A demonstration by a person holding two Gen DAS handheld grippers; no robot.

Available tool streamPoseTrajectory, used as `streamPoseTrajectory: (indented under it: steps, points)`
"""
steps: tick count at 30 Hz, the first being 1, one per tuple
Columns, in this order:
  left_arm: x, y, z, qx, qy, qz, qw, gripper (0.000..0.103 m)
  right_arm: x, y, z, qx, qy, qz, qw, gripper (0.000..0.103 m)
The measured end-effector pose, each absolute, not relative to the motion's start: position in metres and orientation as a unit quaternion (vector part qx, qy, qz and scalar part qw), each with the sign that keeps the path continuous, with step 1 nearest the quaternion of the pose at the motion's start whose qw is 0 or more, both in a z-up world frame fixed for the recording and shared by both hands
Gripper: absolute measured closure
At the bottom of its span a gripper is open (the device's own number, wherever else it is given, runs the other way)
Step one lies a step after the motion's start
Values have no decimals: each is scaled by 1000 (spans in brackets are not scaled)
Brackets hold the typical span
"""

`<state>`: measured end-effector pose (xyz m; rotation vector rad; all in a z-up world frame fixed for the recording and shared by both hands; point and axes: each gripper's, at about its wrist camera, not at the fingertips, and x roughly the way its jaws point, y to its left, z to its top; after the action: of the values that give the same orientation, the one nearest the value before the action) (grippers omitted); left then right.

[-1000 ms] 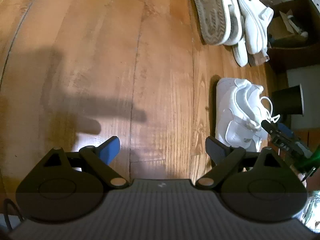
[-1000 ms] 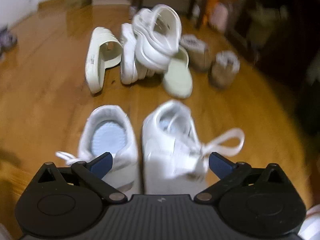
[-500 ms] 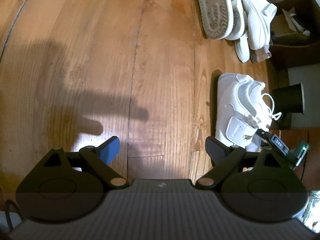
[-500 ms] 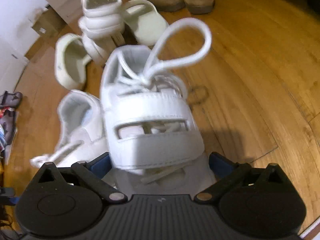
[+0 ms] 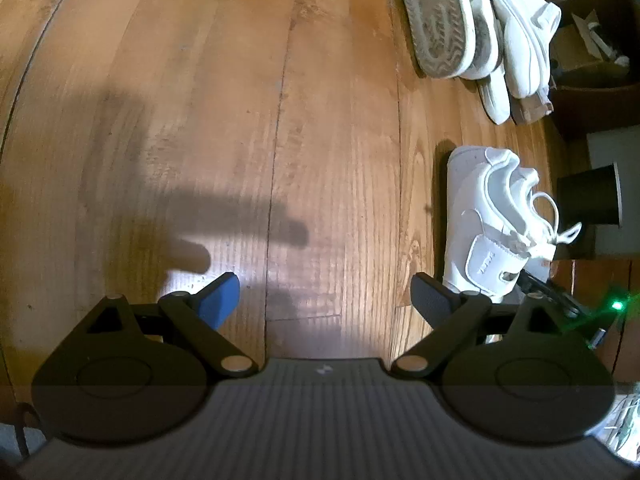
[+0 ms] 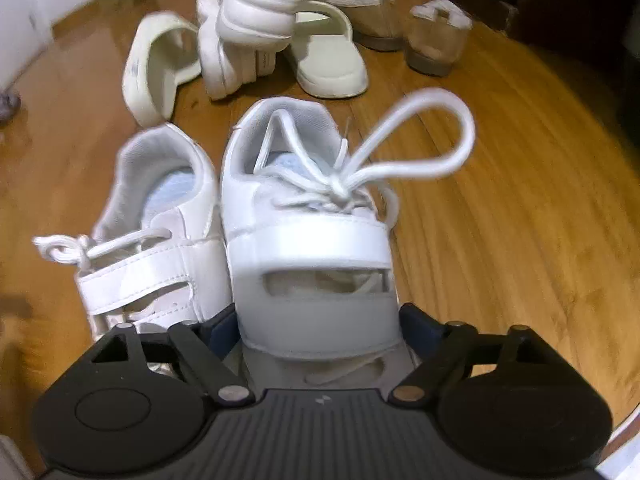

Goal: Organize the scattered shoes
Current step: 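Lower the velcro sneaker beside its mate and align the pair with the right tool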

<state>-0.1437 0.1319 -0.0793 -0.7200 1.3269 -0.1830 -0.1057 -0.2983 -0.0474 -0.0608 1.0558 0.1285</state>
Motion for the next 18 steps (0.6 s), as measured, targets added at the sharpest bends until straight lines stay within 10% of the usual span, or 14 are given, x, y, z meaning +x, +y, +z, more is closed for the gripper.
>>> streamPoseTrajectory:
  steps: [18]
  points:
    - [-144,126,-79,-312,603,-83,730,10,-128,-271,-8,-27,484,120,866,8]
